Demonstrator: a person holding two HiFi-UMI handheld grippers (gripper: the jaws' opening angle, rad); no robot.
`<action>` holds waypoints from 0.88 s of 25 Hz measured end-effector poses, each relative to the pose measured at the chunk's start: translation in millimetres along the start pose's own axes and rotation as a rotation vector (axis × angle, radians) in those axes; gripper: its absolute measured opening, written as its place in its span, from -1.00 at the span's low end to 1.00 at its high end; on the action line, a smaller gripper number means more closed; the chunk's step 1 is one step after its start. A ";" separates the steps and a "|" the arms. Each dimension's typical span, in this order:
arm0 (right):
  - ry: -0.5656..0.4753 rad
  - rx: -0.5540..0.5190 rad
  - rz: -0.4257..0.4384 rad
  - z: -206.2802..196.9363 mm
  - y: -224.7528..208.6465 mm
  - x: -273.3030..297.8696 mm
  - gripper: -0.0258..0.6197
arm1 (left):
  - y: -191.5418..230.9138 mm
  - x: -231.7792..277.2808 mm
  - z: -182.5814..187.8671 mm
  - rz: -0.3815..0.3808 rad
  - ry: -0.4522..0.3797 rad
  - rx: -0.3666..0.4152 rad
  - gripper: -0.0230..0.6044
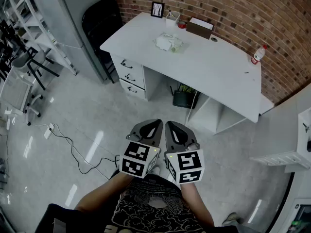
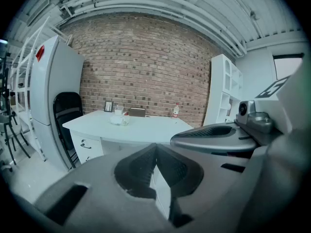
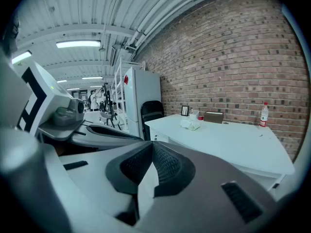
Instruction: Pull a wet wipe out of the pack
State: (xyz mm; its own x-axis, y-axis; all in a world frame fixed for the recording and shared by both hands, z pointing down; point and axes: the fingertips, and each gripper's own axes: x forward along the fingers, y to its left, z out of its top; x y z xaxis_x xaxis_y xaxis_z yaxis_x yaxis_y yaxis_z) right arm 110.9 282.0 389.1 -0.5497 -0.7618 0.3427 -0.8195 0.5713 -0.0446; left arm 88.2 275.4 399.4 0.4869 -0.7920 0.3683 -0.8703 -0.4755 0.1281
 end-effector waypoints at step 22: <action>0.040 0.018 -0.052 10.2 -24.3 72.8 -0.86 | 53.6 54.9 9.9 -0.059 0.017 -0.014 -0.89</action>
State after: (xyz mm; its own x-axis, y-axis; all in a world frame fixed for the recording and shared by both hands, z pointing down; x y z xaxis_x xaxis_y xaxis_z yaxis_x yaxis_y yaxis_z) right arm 89.1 209.6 405.5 -0.4999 -0.7774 0.3818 -0.8497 0.5257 -0.0422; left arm 69.0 202.7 417.4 0.5359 -0.7562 0.3755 -0.8413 -0.5156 0.1624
